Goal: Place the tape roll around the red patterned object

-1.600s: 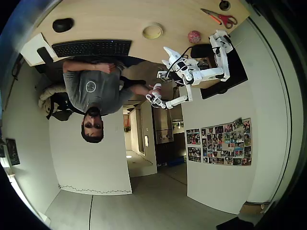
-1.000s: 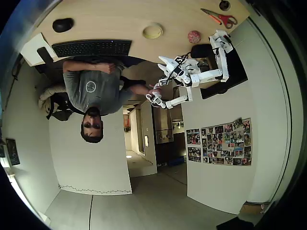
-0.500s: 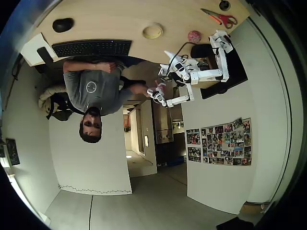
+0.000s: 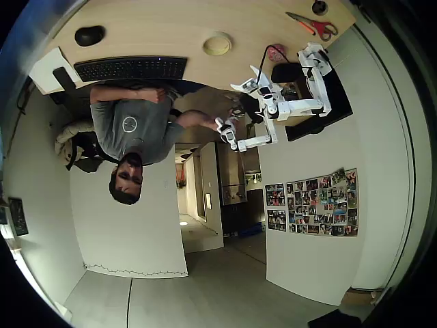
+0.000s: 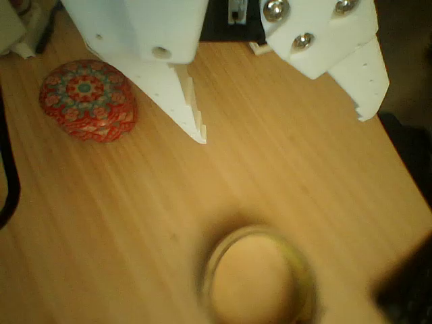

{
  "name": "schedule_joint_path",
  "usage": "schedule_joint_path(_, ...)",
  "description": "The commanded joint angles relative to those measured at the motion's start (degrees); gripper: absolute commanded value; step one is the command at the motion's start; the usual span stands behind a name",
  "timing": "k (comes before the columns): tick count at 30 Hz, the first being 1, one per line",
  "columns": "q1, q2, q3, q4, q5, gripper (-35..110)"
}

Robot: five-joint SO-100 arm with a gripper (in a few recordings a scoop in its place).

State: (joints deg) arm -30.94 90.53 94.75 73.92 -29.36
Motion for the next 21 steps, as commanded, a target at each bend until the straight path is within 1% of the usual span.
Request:
schedule_joint_path(1,1.76,-2.29,0.00,0.09,0.88,53)
schedule_joint_path(9,6.06,-12.57,-5.10,-0.35,2.02,50)
schedule_joint_path(21,11.51,-12.13,-6.15,1.23,0.18,50)
